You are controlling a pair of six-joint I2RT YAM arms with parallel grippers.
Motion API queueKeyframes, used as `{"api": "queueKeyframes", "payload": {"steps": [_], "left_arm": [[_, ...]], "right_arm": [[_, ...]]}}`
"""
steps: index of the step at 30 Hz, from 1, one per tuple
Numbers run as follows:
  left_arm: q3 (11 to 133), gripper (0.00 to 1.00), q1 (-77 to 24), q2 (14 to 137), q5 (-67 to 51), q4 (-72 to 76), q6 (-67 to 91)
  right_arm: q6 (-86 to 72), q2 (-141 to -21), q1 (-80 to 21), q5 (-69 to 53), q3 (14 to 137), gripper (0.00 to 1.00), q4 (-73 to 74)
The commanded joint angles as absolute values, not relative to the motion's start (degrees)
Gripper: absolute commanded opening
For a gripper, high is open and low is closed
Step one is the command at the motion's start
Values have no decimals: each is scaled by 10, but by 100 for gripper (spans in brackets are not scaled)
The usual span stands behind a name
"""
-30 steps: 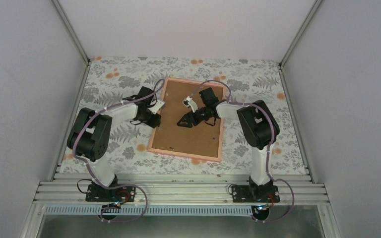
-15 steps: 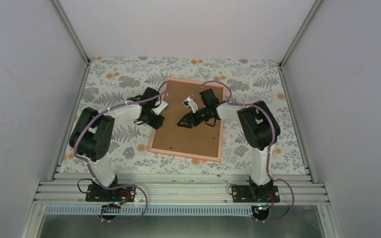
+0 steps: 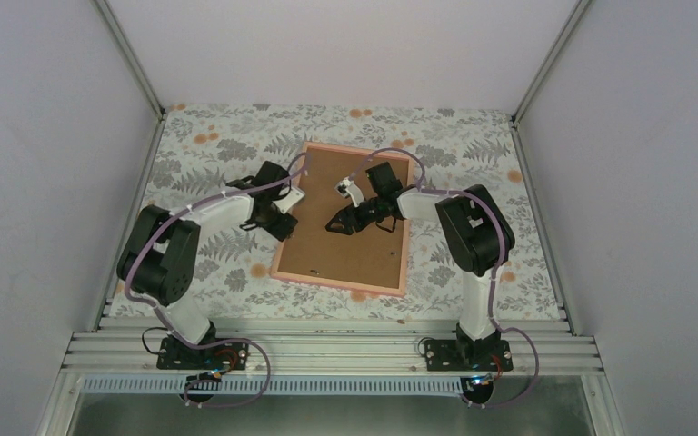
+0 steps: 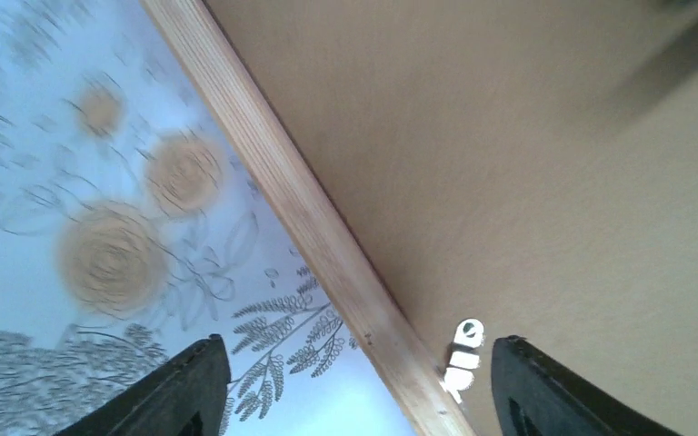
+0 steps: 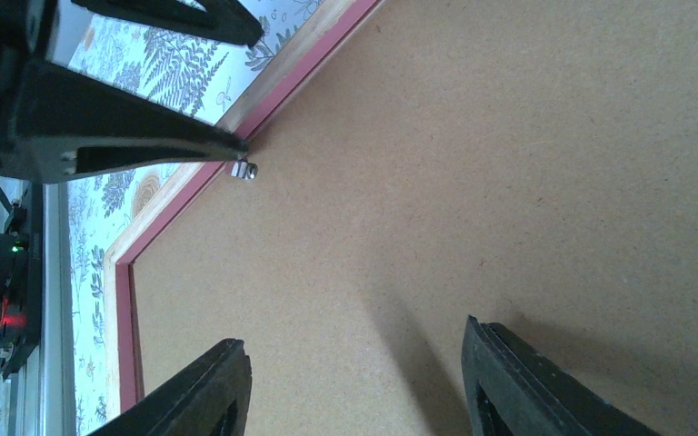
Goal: Put the photo into the frame
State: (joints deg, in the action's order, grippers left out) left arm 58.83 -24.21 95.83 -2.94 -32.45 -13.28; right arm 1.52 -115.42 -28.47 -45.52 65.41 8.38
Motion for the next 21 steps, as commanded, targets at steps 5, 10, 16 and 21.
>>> {"api": "queueKeyframes", "payload": {"steps": [5, 10, 16, 21], "left_arm": [[543, 74, -259, 818, -147, -271, -294], [541, 74, -275, 861, -66, -290, -286], [523, 73, -288, 903, 6, -298, -273], [514, 67, -291, 931, 55, -290, -255]], "right_arm": [[41, -1135, -279, -428, 643, 59, 165], [47, -1135, -288, -426, 648, 58, 169], [50, -1158, -290, -404, 636, 58, 164], [62, -1161, -288, -381, 626, 56, 163]]}}
